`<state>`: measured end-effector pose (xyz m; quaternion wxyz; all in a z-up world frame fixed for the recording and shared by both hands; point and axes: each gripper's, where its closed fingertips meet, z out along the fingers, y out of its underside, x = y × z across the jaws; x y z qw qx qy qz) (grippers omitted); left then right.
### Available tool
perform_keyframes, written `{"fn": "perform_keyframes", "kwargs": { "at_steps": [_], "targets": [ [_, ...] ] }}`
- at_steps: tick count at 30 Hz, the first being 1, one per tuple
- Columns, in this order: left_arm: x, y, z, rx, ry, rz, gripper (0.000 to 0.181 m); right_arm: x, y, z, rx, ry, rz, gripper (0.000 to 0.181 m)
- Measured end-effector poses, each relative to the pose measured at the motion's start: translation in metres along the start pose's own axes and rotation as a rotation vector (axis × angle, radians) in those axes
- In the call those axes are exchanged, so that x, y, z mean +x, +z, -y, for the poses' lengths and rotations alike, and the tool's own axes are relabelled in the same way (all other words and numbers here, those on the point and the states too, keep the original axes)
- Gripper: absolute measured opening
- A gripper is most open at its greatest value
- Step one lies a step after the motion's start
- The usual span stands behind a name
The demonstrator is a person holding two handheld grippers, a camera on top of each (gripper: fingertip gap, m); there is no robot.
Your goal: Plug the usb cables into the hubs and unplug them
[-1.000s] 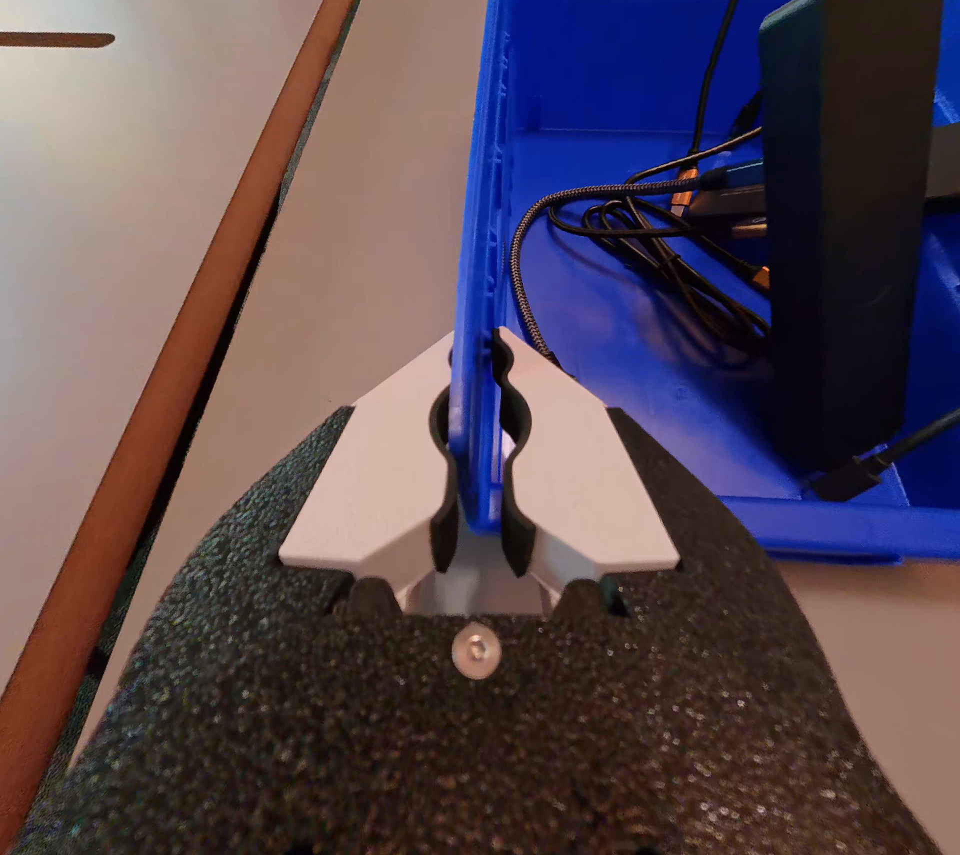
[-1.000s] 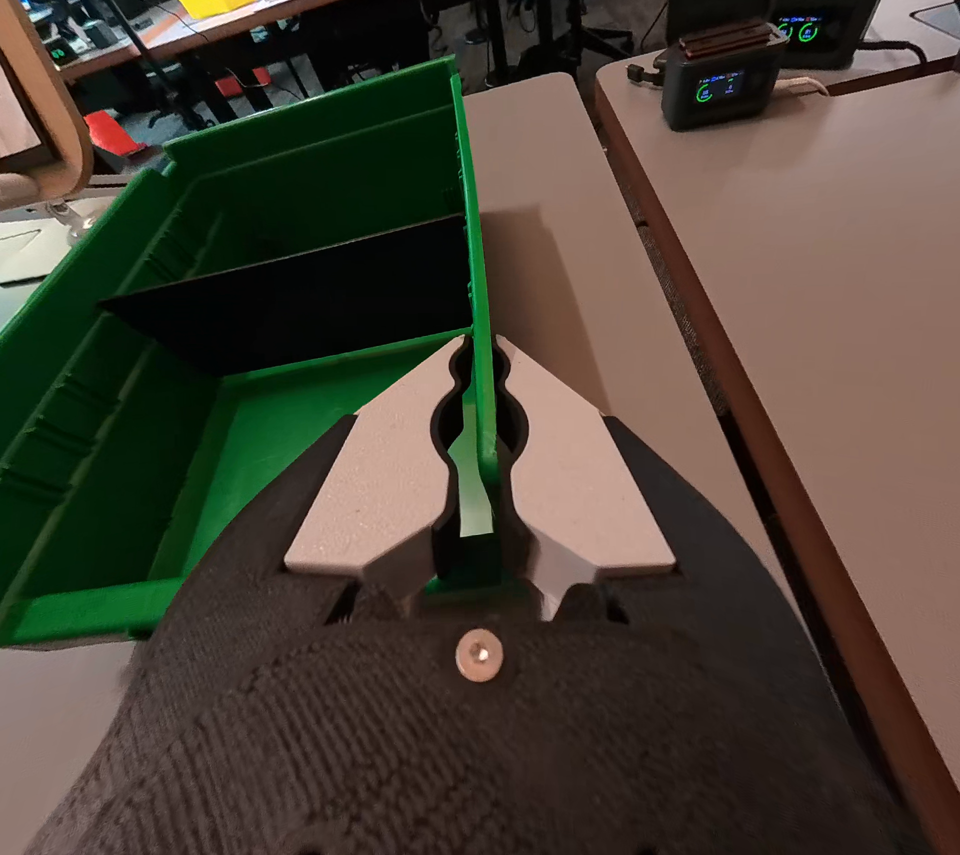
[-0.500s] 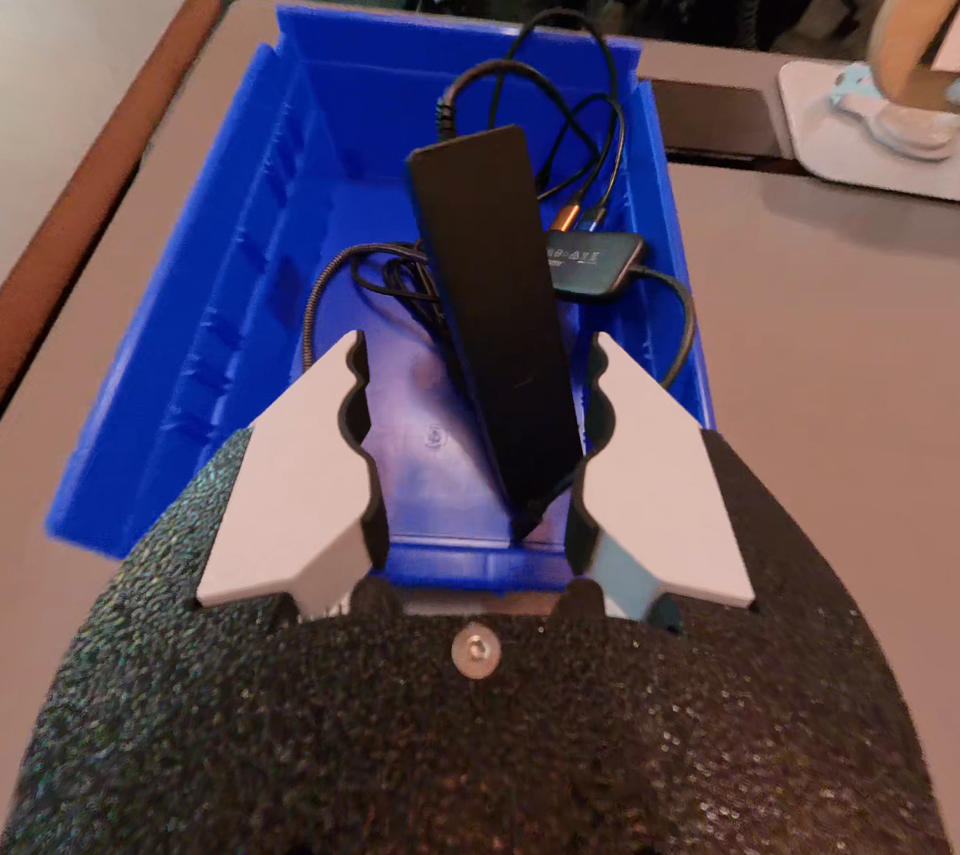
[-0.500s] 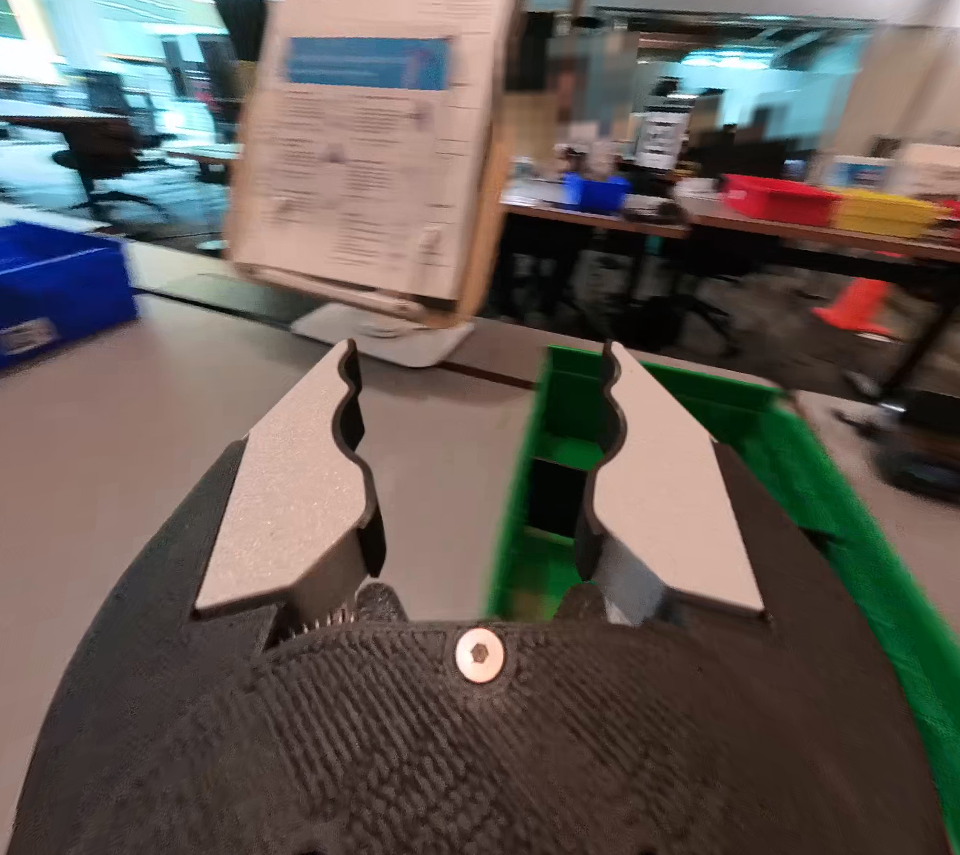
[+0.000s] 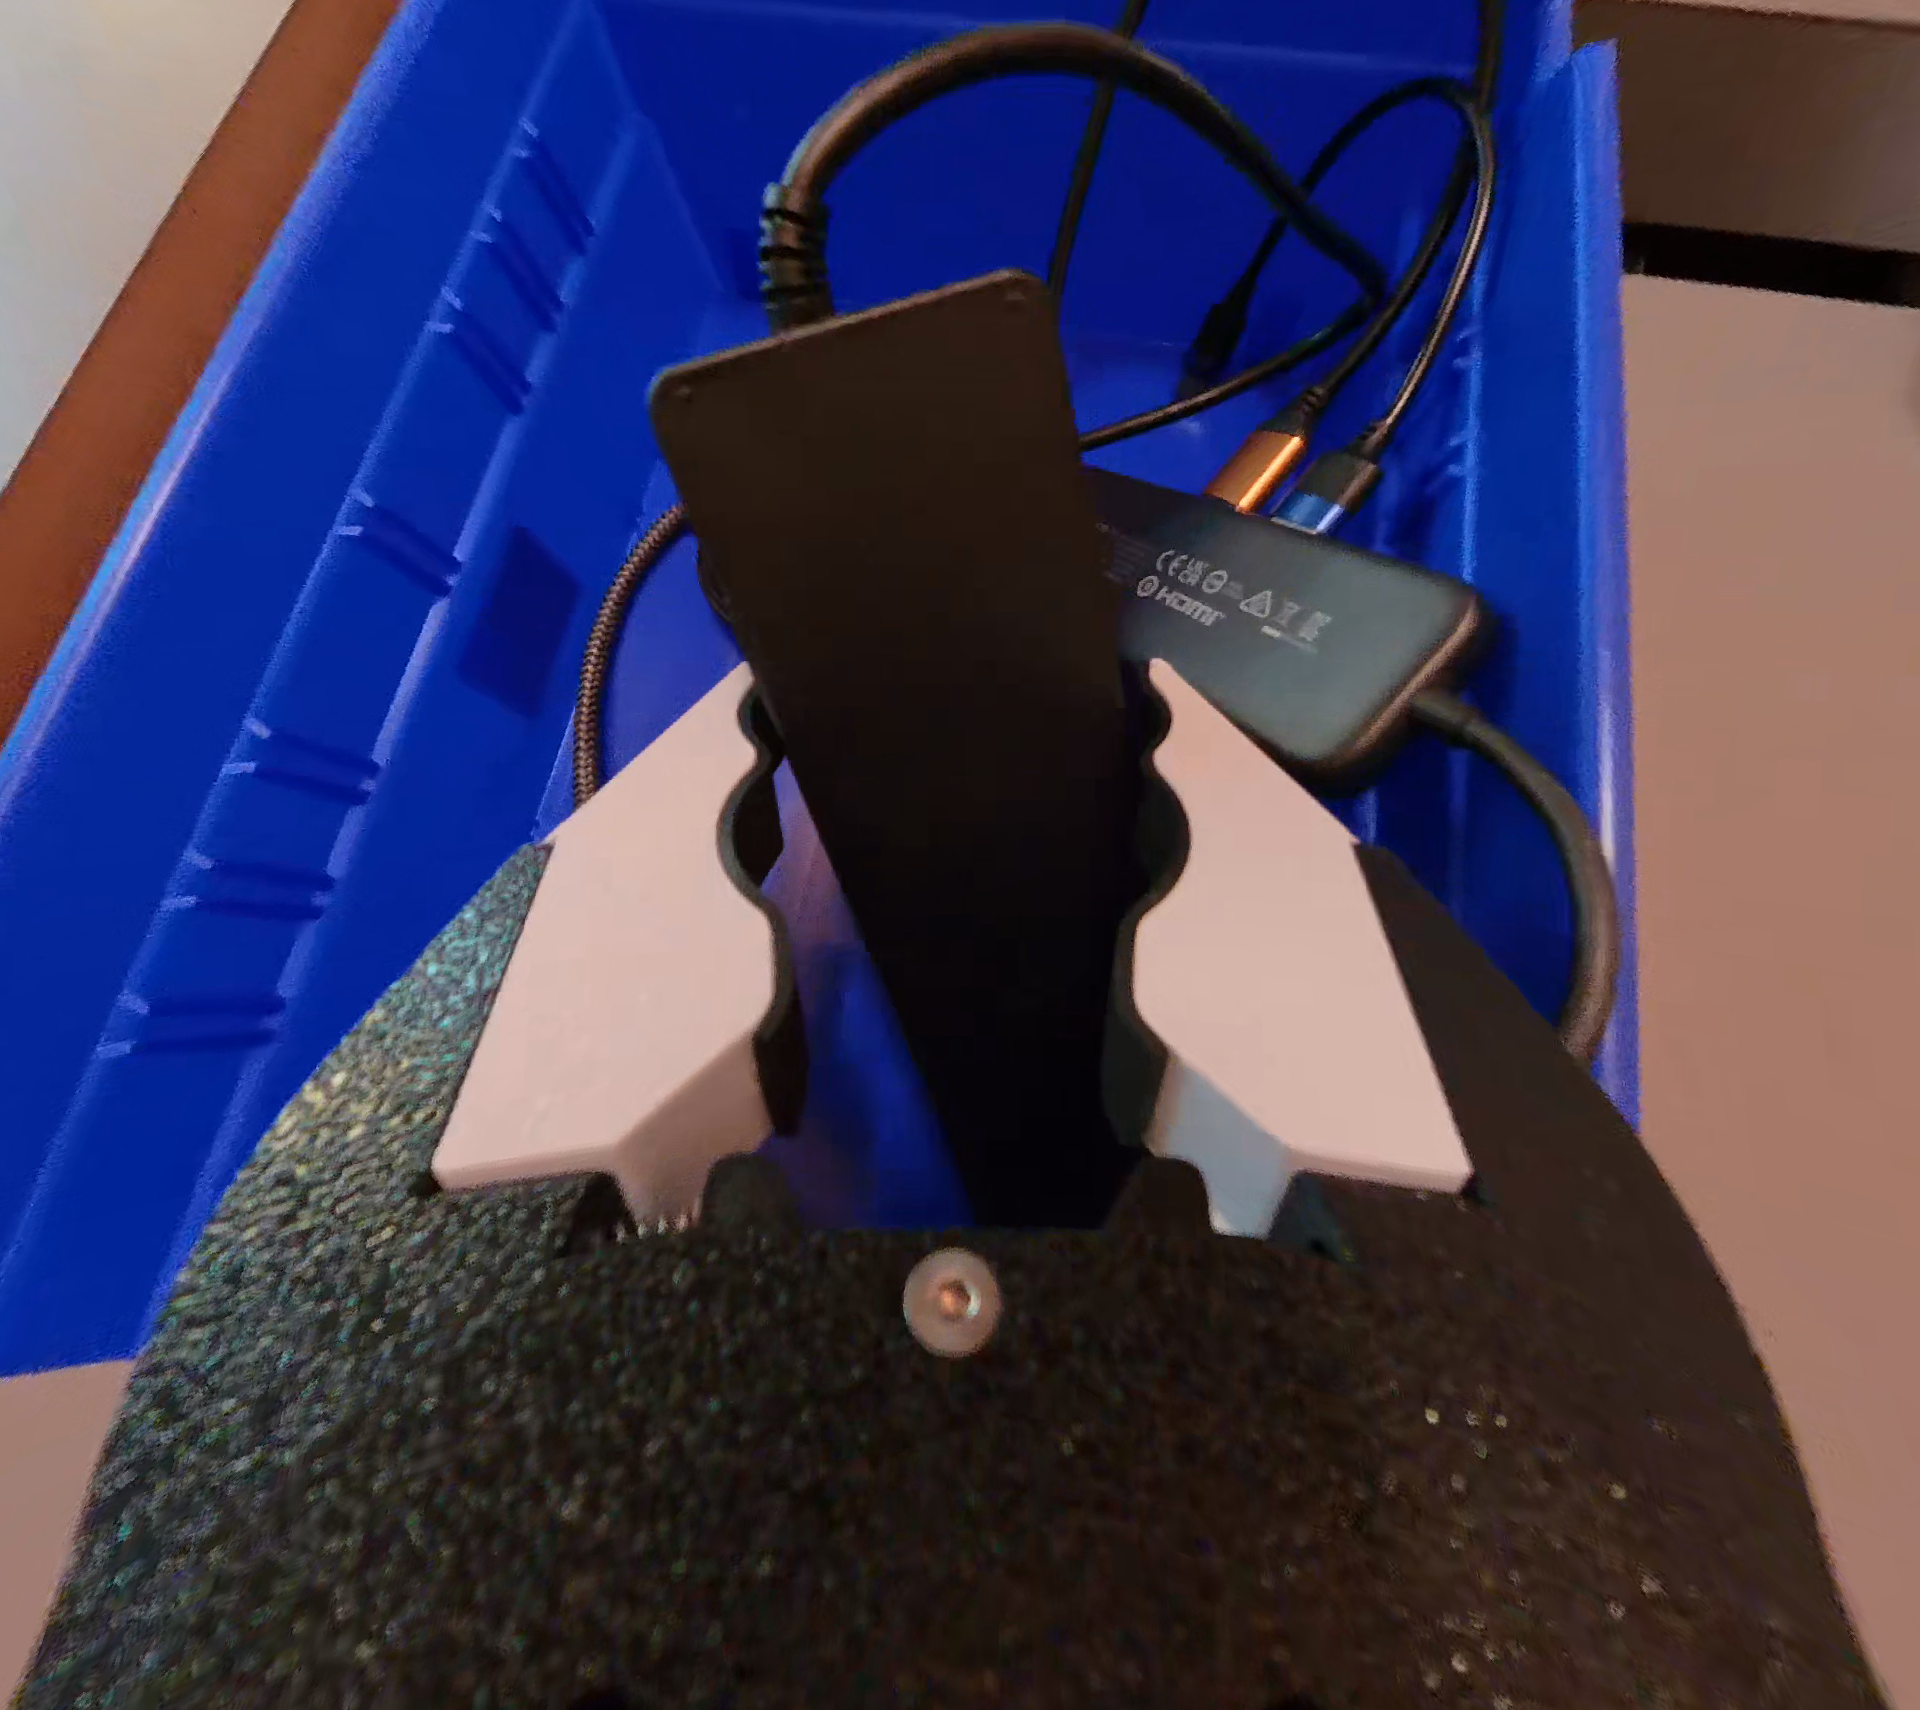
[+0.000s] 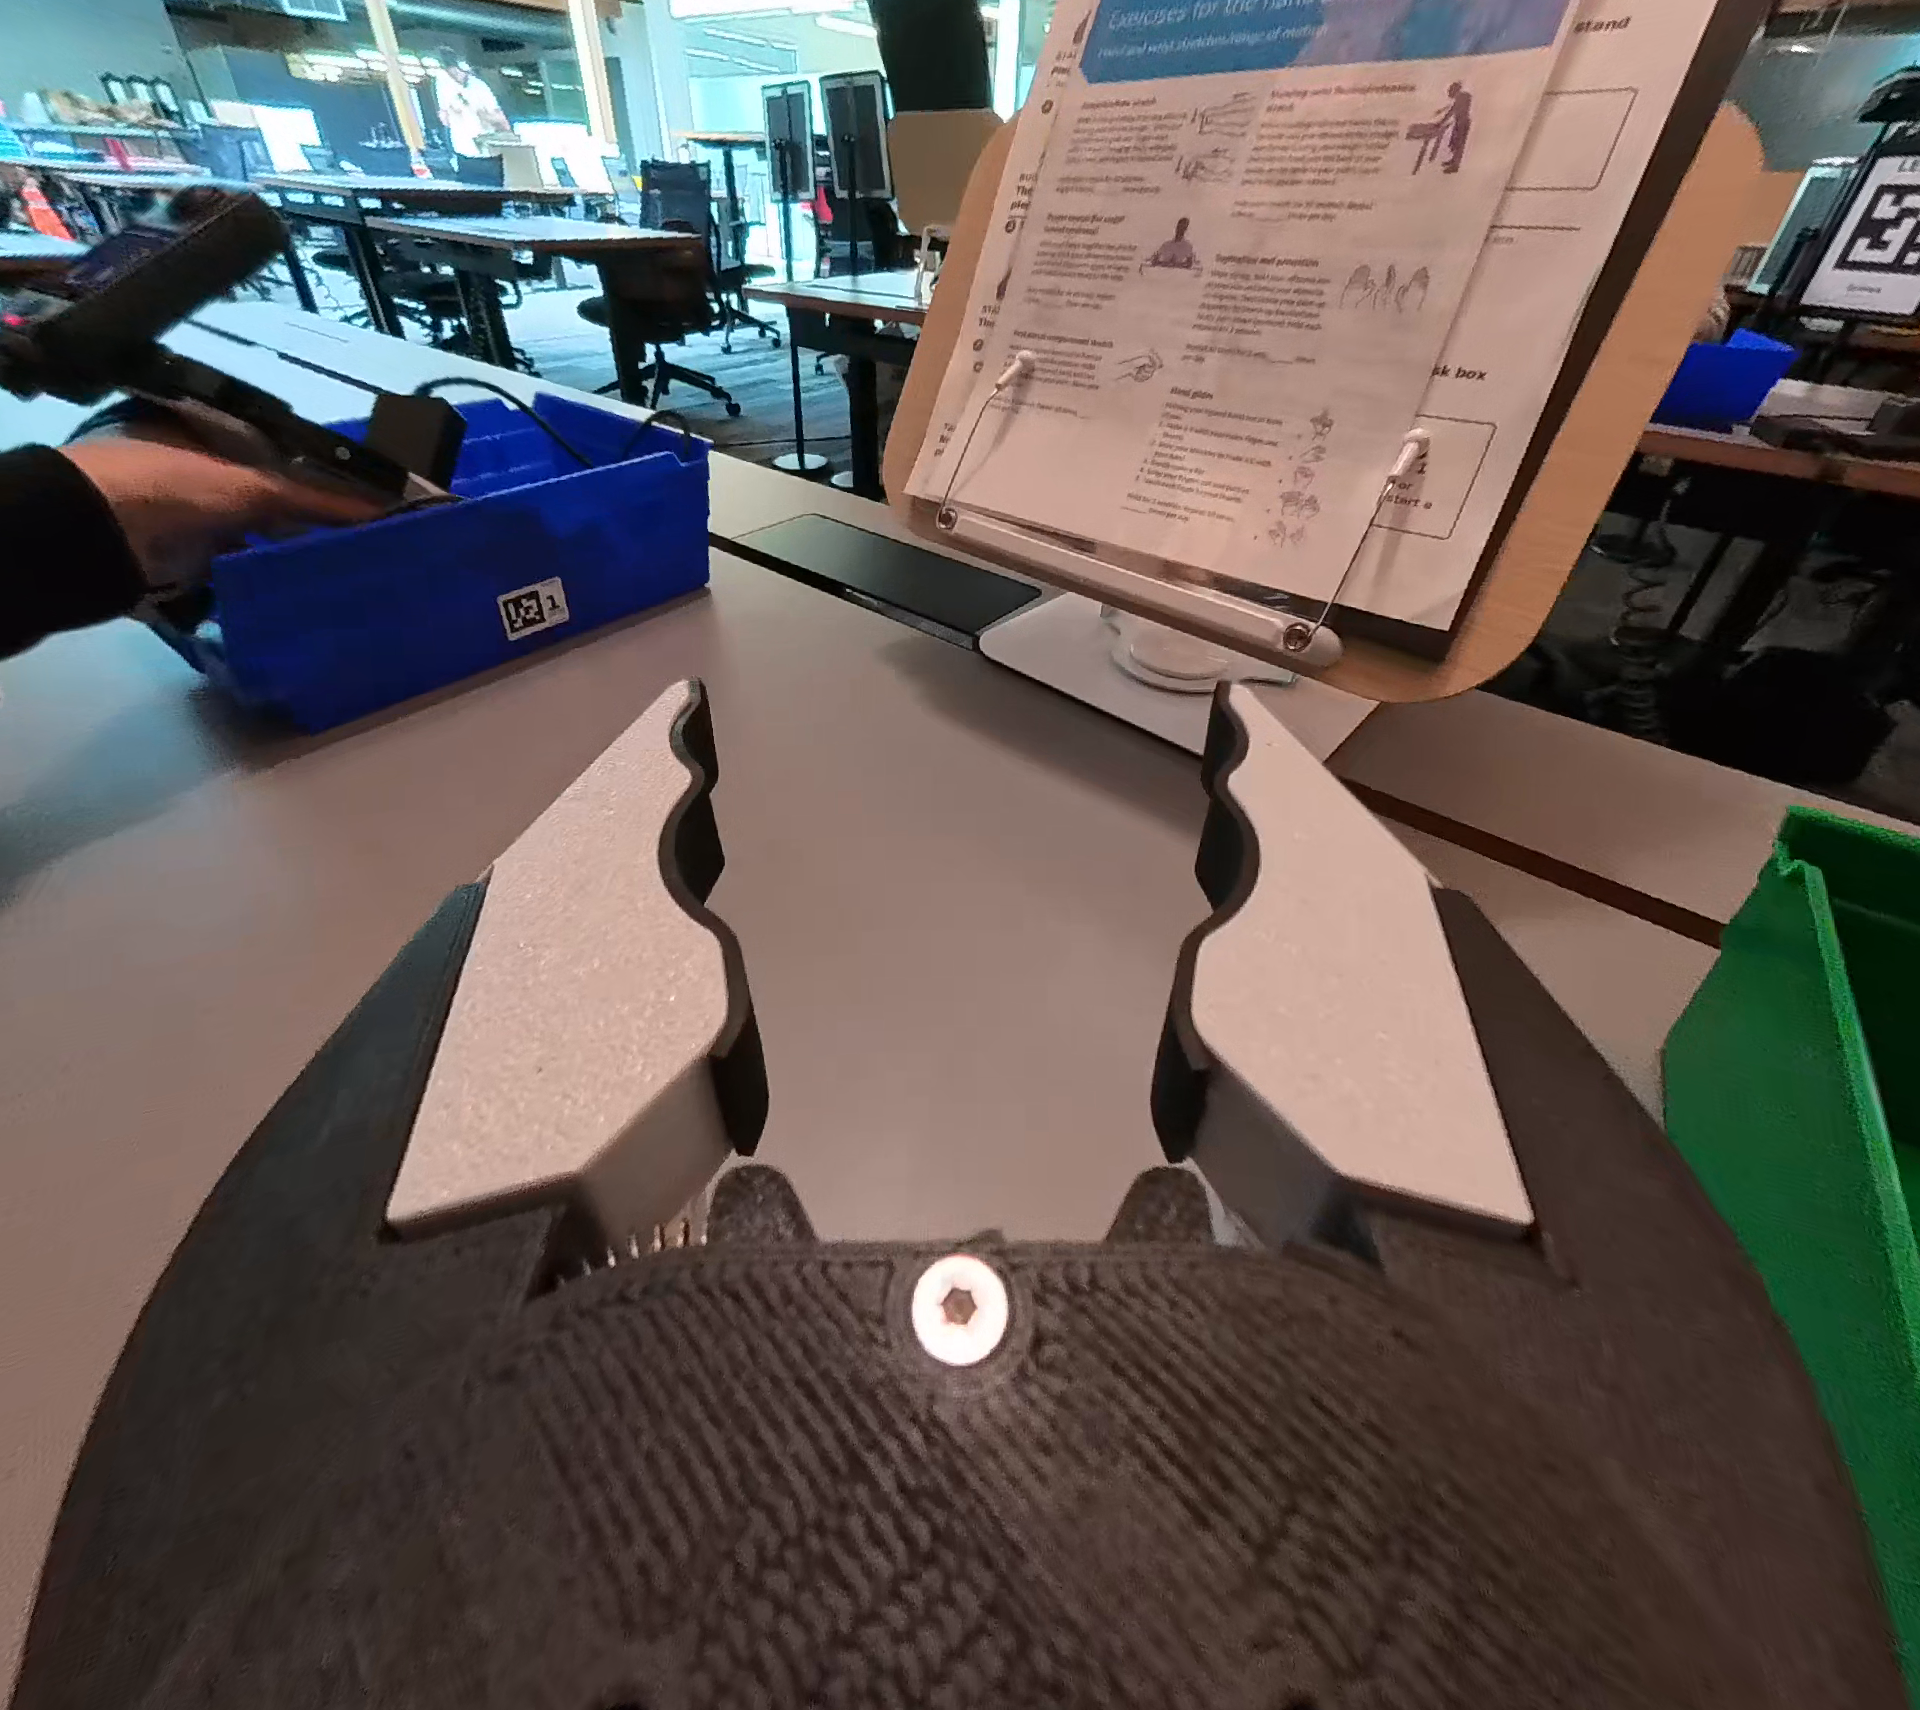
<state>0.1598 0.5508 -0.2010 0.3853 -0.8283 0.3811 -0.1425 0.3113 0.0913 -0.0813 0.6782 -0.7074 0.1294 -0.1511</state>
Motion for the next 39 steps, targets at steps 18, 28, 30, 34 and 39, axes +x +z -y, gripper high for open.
{"fn": "perform_keyframes", "kwargs": {
  "at_steps": [18,28,30,34,39],
  "targets": [
    [-0.005,-0.122,0.103,0.481,0.108,-0.014,0.057,0.013,0.001,-0.013,0.03,0.115,0.016,0.083],
    [0.025,-0.312,0.201,0.962,0.228,-0.095,0.056,0.01,0.001,-0.012,0.044,0.135,0.043,0.081],
    [0.051,-0.345,0.207,1.019,0.269,-0.207,0.056,0.009,-0.001,-0.008,0.065,0.149,0.061,0.081],
    [0.121,-0.382,0.188,1.045,0.407,-0.566,0.057,-0.007,-0.013,0.018,0.152,0.163,0.176,0.082],
    [0.205,-0.372,0.108,0.929,0.517,-1.109,0.056,-0.045,-0.044,0.064,0.267,0.09,0.343,0.091]
  ]
}}
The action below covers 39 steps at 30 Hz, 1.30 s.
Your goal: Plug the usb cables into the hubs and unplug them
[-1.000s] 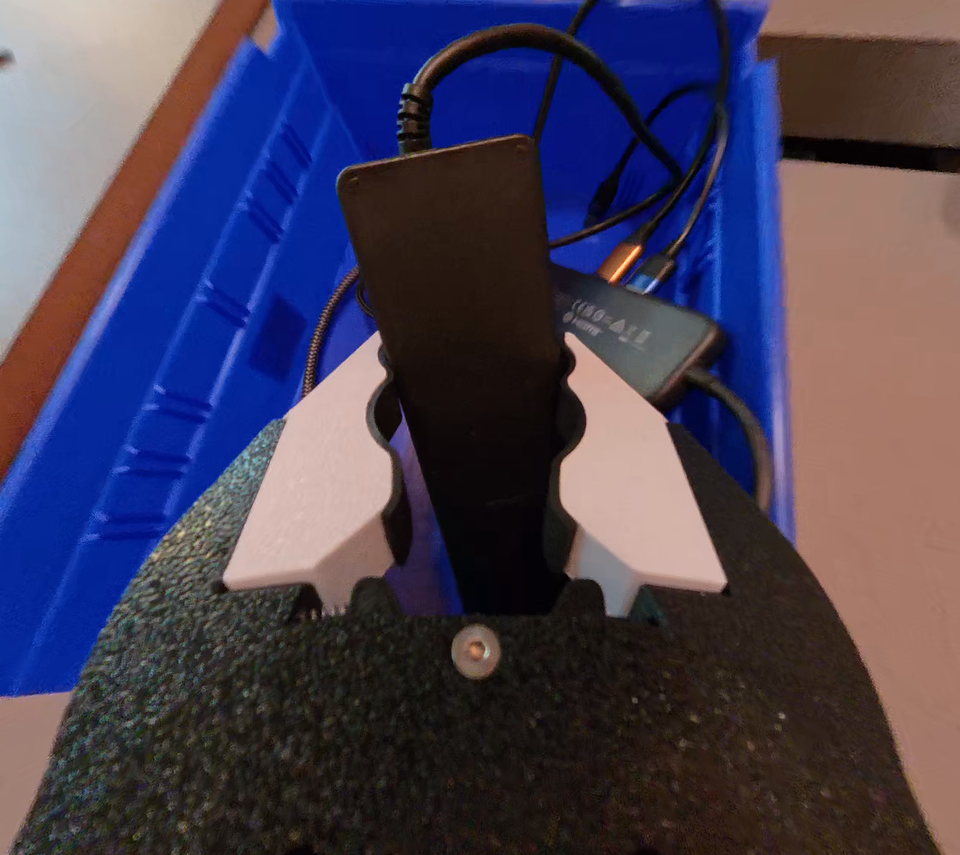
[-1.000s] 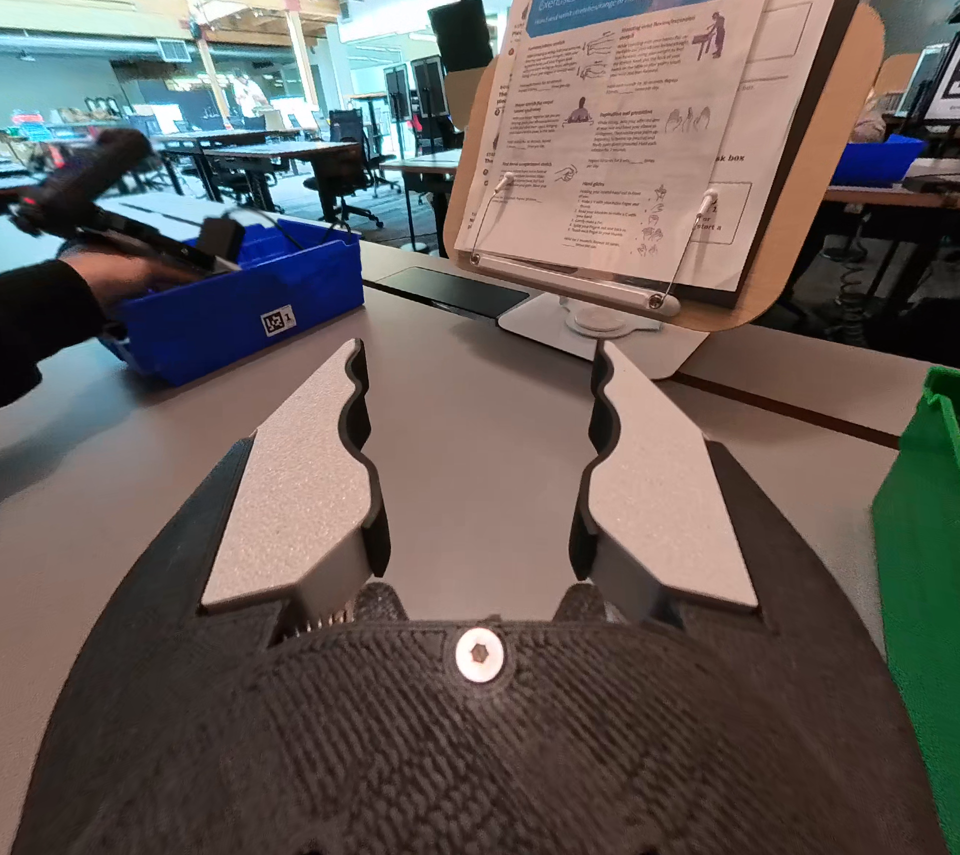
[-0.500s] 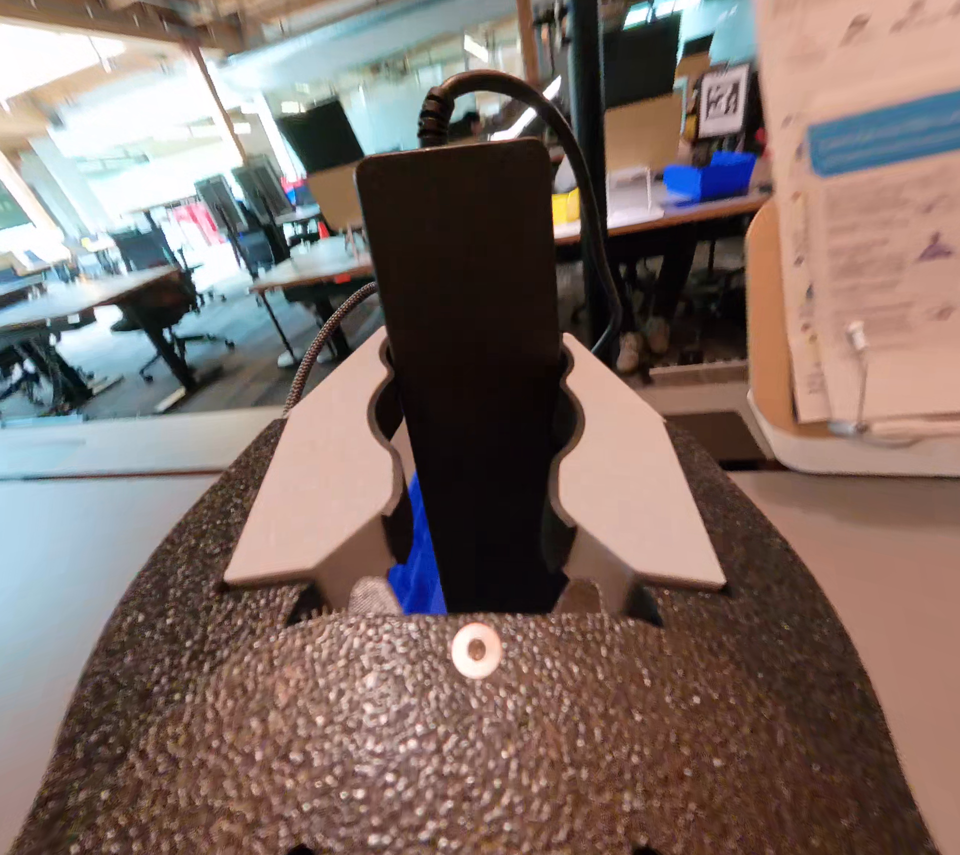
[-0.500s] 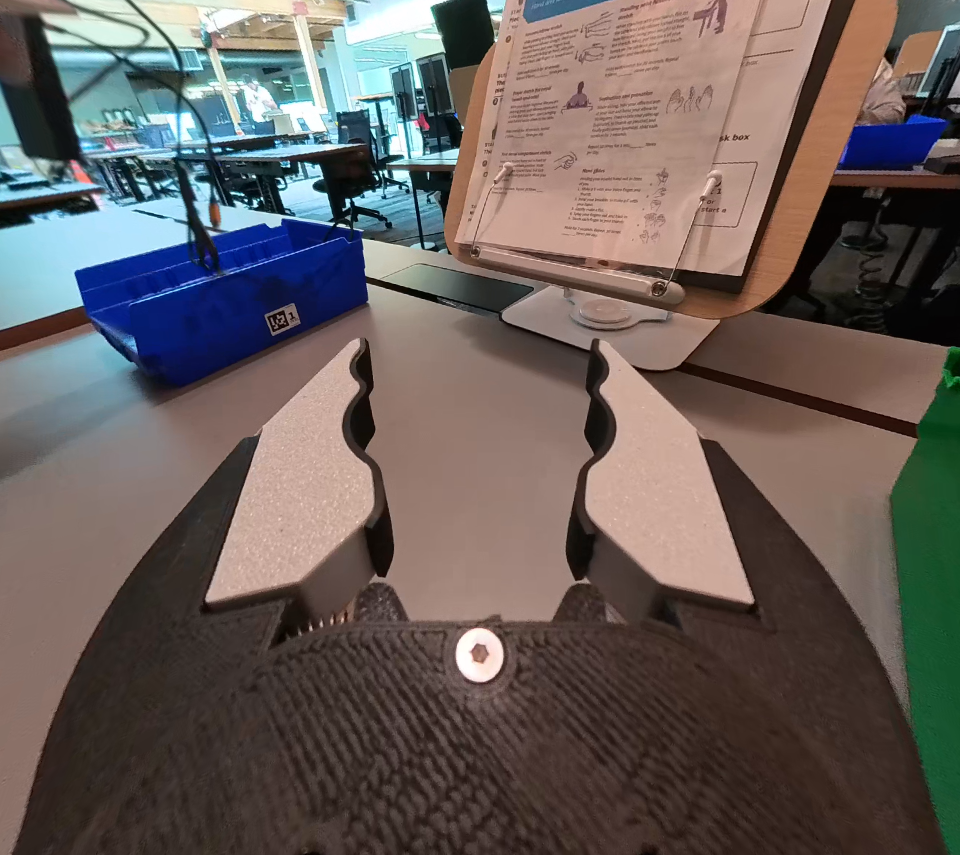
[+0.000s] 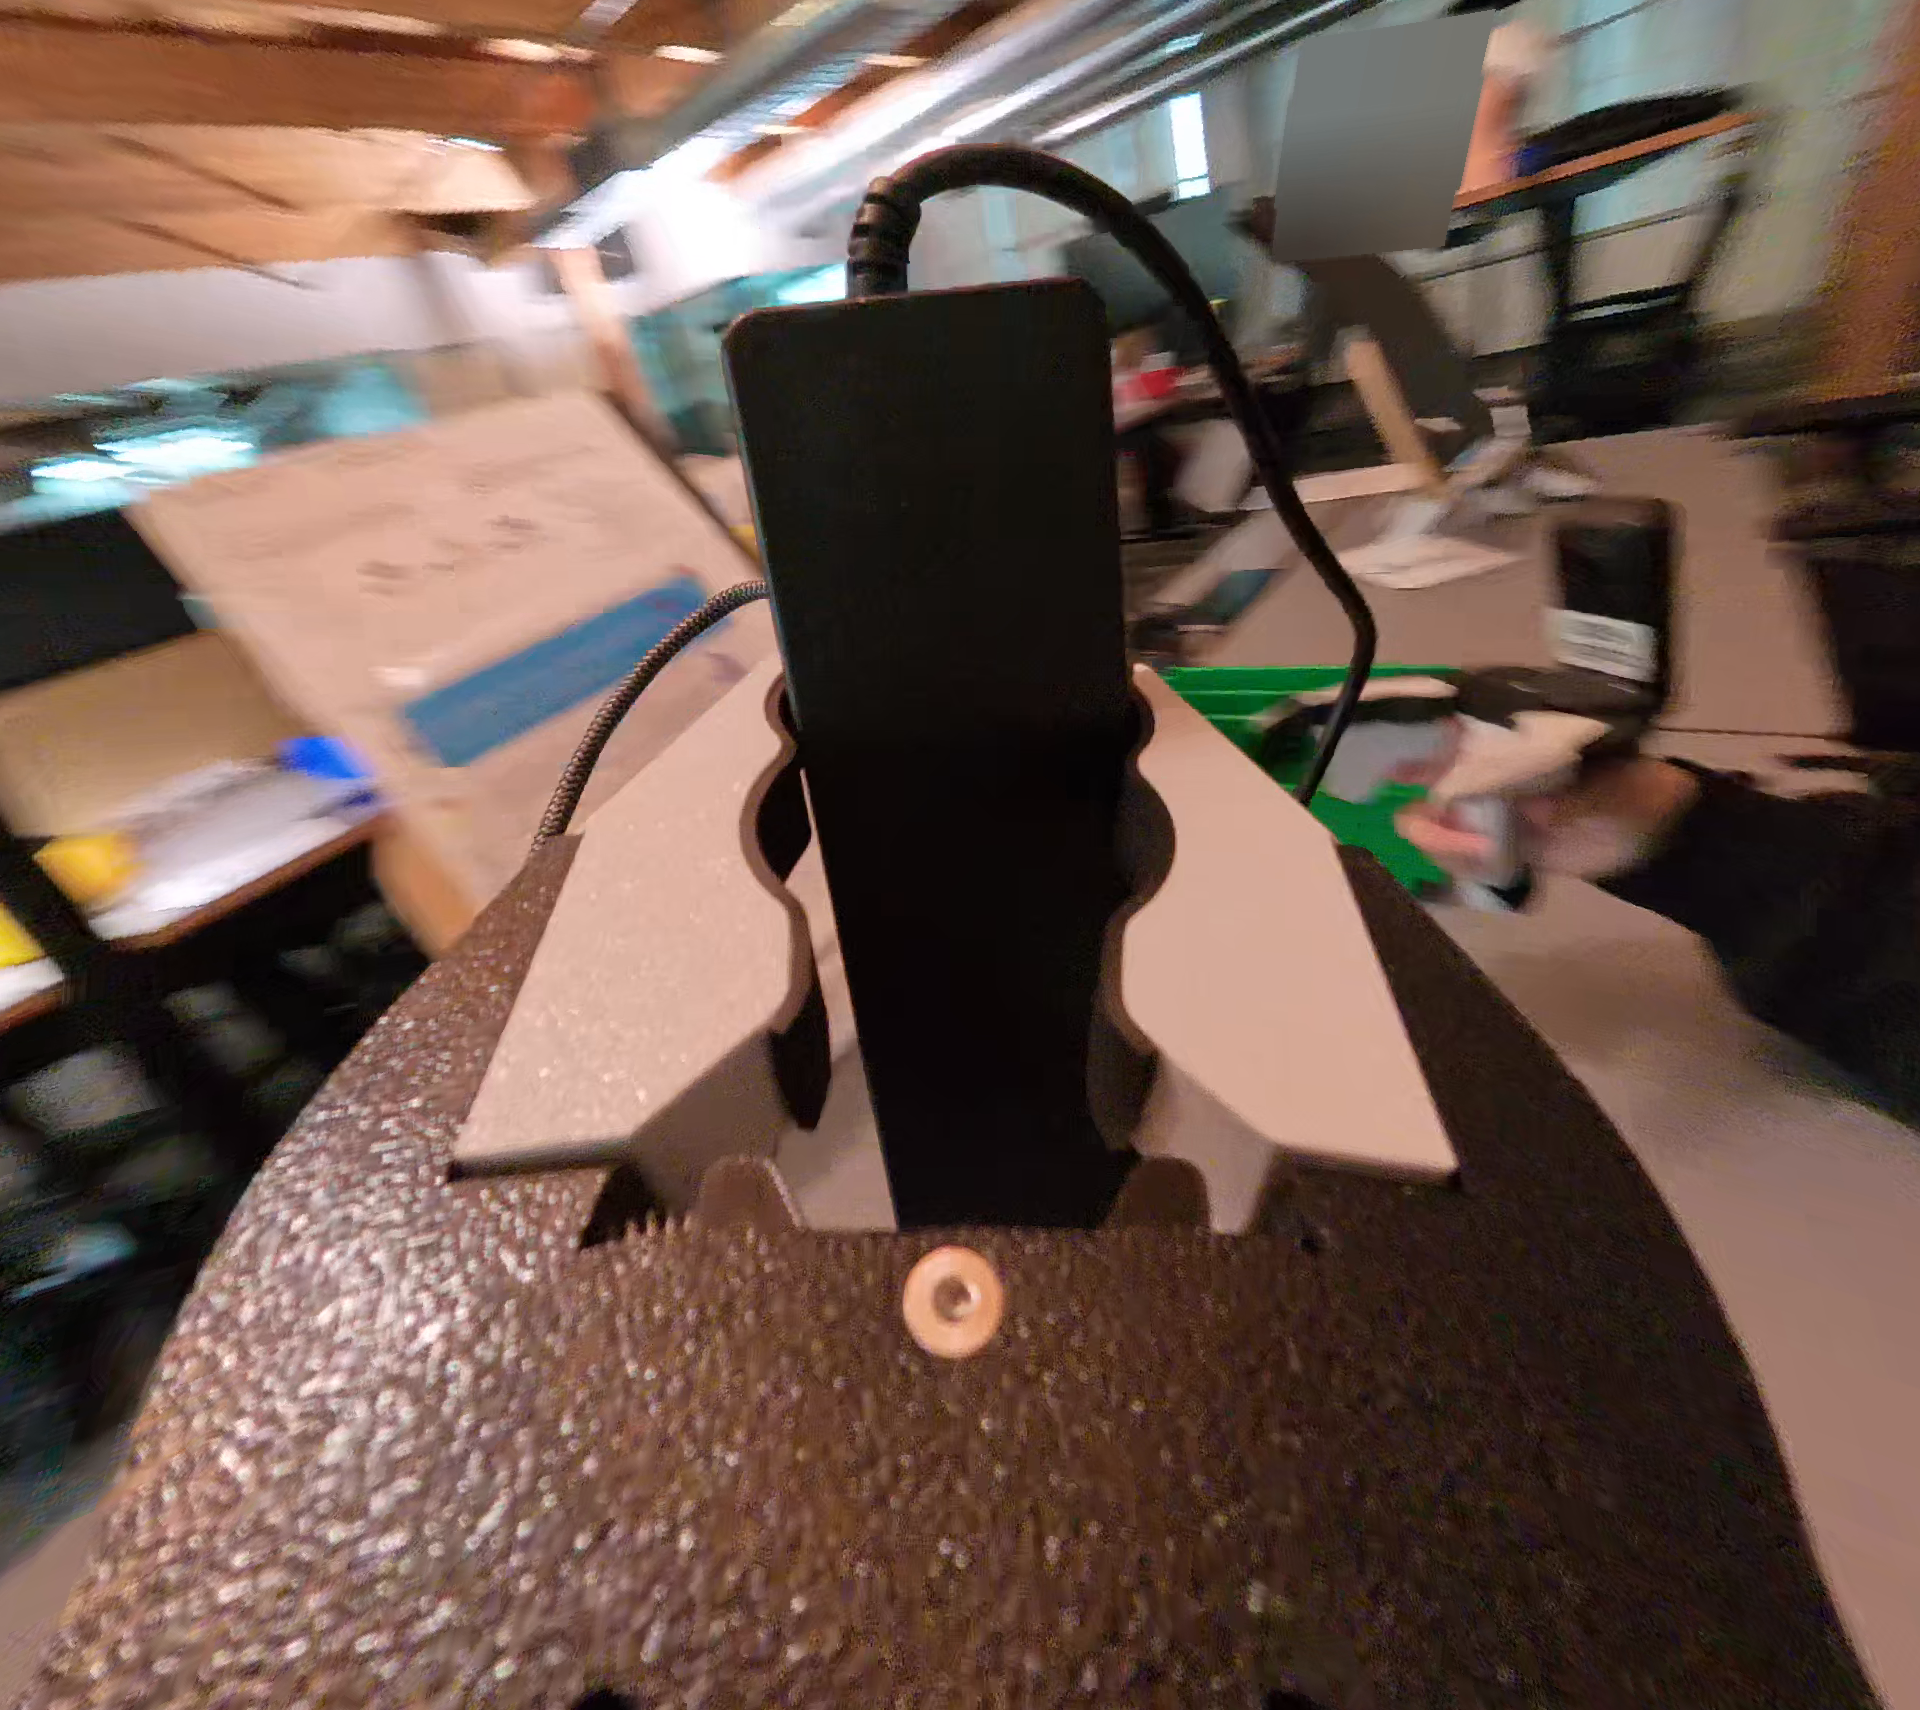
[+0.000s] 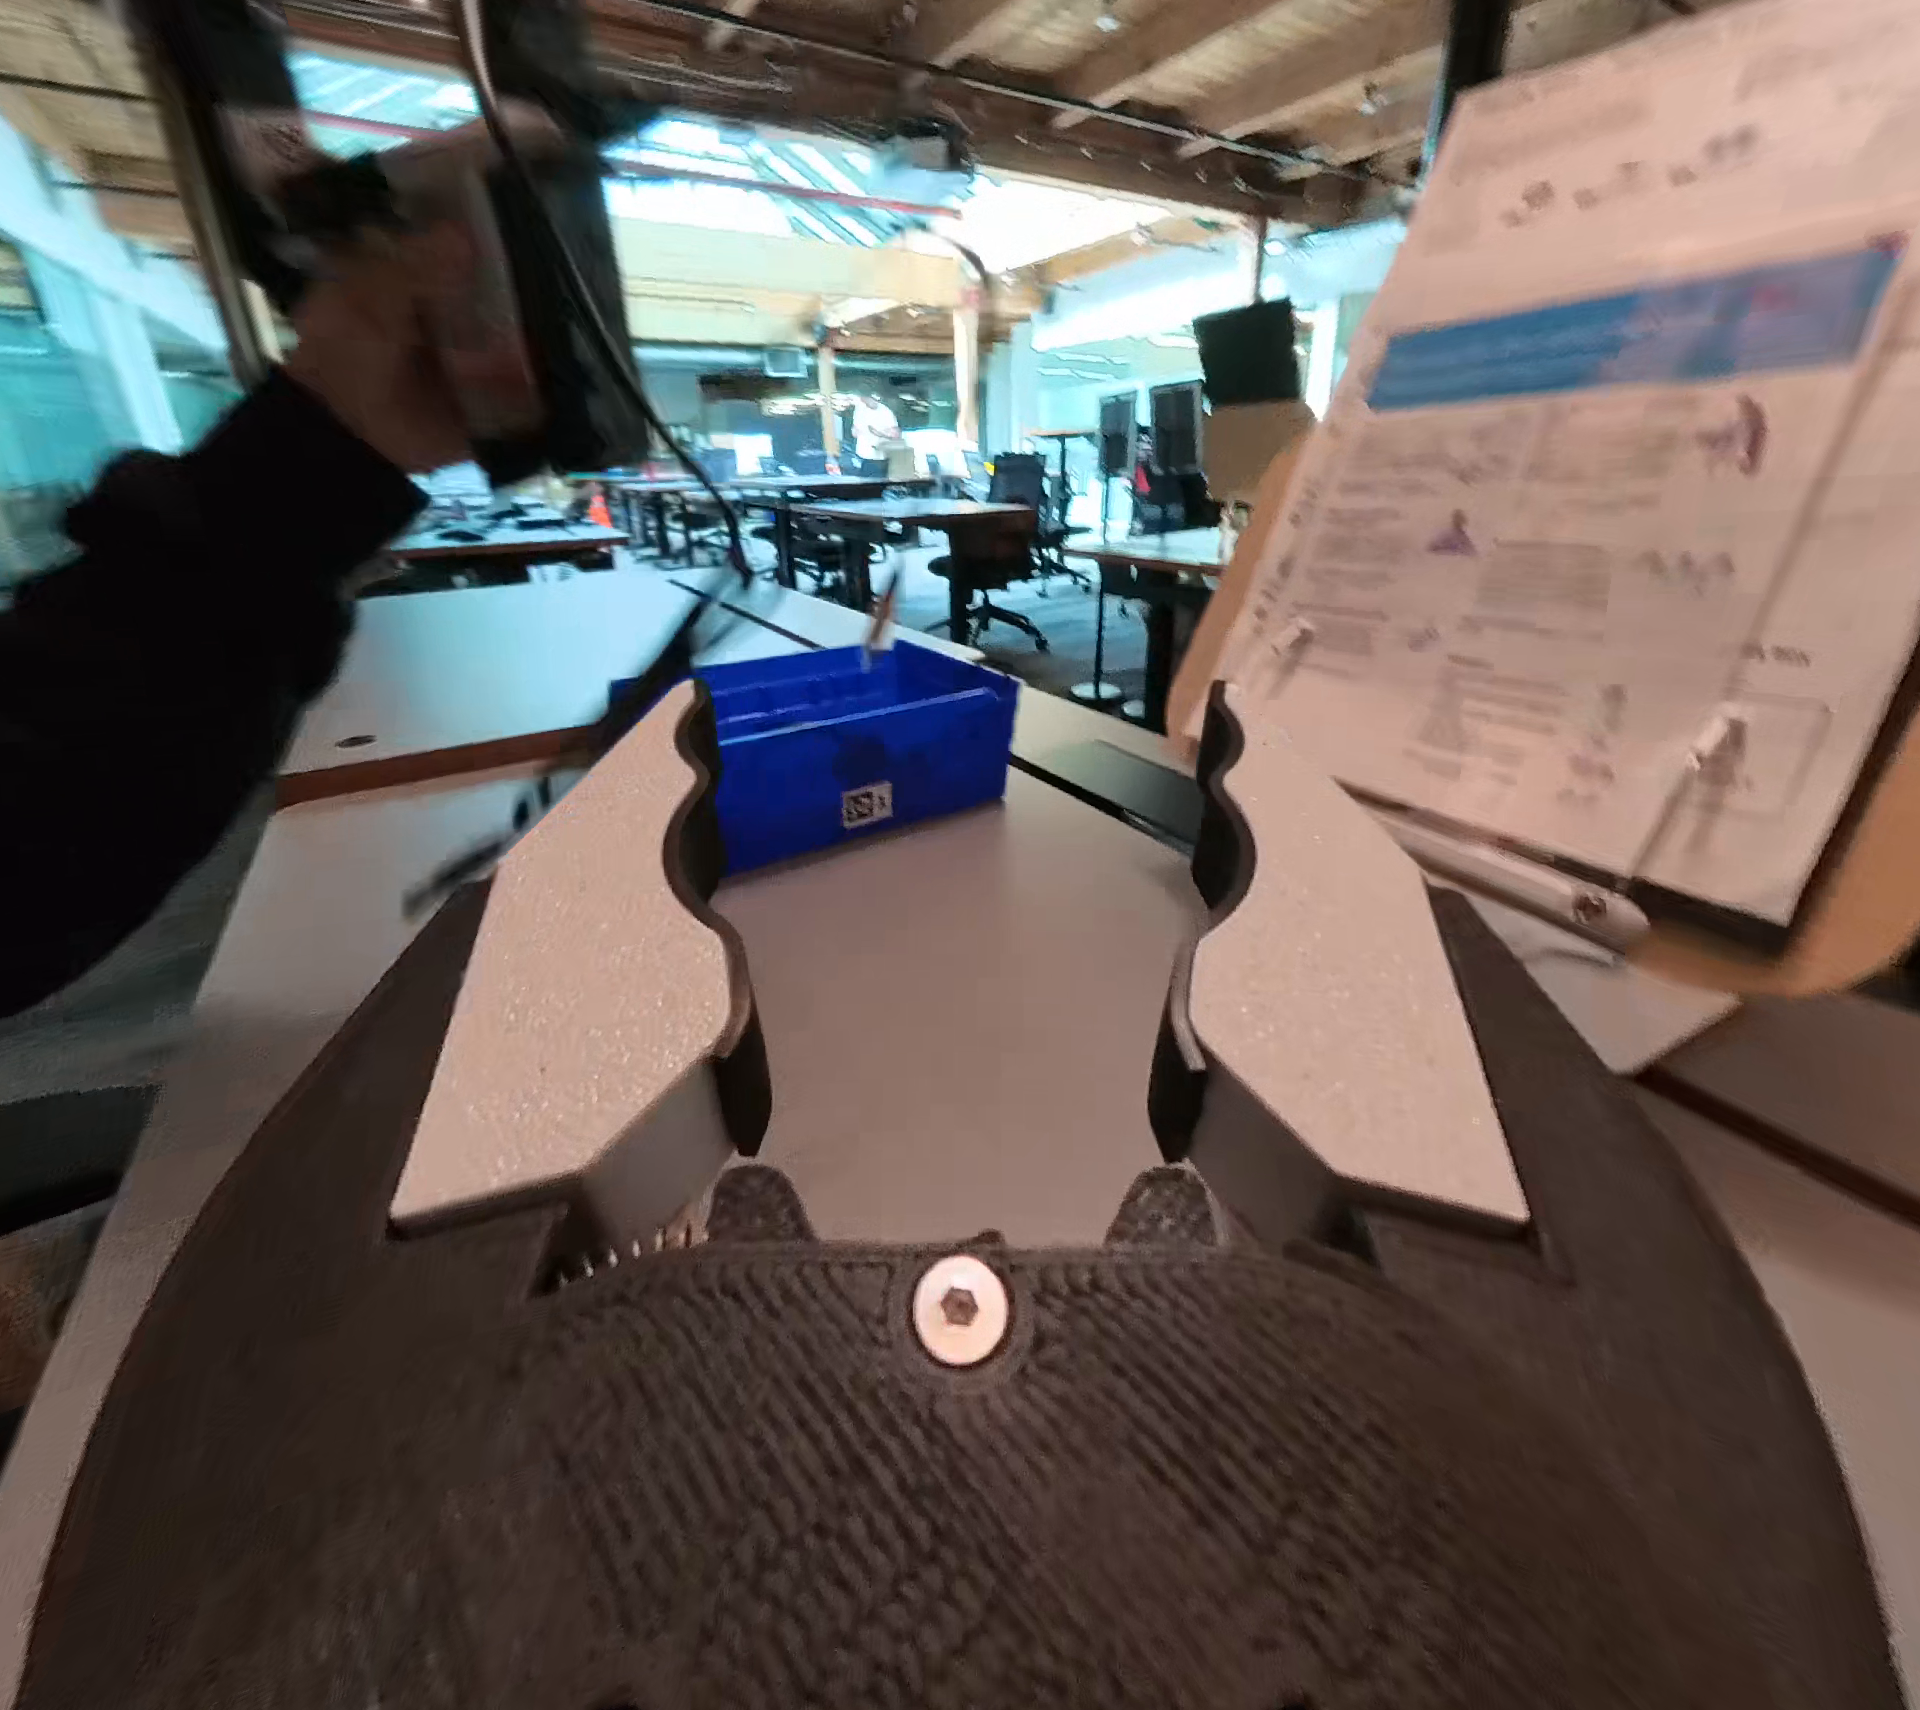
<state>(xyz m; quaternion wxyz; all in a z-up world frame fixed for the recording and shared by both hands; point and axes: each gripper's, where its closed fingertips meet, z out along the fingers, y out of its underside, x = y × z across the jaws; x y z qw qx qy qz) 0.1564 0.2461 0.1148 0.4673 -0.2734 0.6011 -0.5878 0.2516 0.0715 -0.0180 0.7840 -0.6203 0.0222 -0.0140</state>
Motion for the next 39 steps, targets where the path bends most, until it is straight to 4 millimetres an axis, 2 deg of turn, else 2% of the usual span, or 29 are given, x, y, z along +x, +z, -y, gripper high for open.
{"fn": "perform_keyframes", "kwargs": {
  "at_steps": [3,6,8,11,14,17,19,20,22,23,24,26,29,31,33,35,36,39],
  "targets": [
    [0.05,0.02,-0.053,0.015,-0.113,-0.246,0.056,-0.02,-0.005,0.018,0.015,-0.075,0.045,0.096],
    [0.097,0.037,-0.103,0.005,-0.213,-0.451,0.057,-0.023,-0.014,0.035,0.022,-0.15,0.003,0.098],
    [0.127,0.045,-0.128,-0.005,-0.225,-0.568,0.056,-0.027,-0.018,0.039,0.018,-0.152,0.015,0.097],
    [0.162,0.057,-0.153,-0.033,-0.191,-0.692,0.056,-0.049,-0.012,0.018,-0.053,-0.11,0.168,0.094],
    [0.184,0.066,-0.163,-0.063,-0.159,-0.774,0.056,-0.069,-0.002,-0.007,-0.119,-0.067,0.309,0.087],
    [0.195,0.067,-0.169,-0.088,-0.106,-0.83,0.056,-0.088,-0.001,-0.013,-0.117,-0.012,0.434,0.077],
    [0.197,0.065,-0.17,-0.097,-0.09,-0.85,0.056,-0.088,-0.003,-0.016,-0.111,0.013,0.474,0.08],
    [0.197,0.065,-0.172,-0.108,-0.074,-0.85,0.056,-0.084,-0.005,-0.016,-0.096,0.041,0.476,0.08],
    [0.196,0.065,-0.178,-0.144,-0.043,-0.839,0.056,-0.063,-0.008,-0.018,-0.103,0.131,0.436,0.054],
    [0.196,0.065,-0.181,-0.161,-0.024,-0.83,0.056,-0.049,-0.008,-0.019,-0.116,0.177,0.383,0.05],
    [0.195,0.065,-0.184,-0.173,-0.011,-0.823,0.056,-0.038,-0.01,-0.019,-0.118,0.189,0.341,0.057],
    [0.192,0.068,-0.187,-0.18,0.008,-0.79,0.056,-0.033,-0.014,-0.018,-0.125,0.114,0.295,0.065],
    [0.194,0.071,-0.187,-0.169,0.009,-0.79,0.056,-0.049,-0.005,-0.038,-0.266,-0.025,0.285,0.071],
    [0.197,0.074,-0.188,-0.17,0.021,-0.797,0.056,-0.06,0.004,-0.05,-0.313,-0.117,0.282,0.083],
    [0.199,0.076,-0.192,-0.184,0.051,-0.789,0.056,-0.075,0.012,-0.052,-0.299,-0.144,0.326,0.079],
    [0.2,0.078,-0.195,-0.192,0.064,-0.78,0.056,-0.085,0.017,-0.051,-0.274,-0.151,0.349,0.061],
    [0.2,0.078,-0.195,-0.19,0.063,-0.777,0.056,-0.086,0.019,-0.052,-0.267,-0.164,0.351,0.053],
    [0.192,0.082,-0.198,-0.212,0.058,-0.703,0.053,-0.084,0.021,-0.052,-0.268,-0.193,0.34,0.053]
  ]
}}
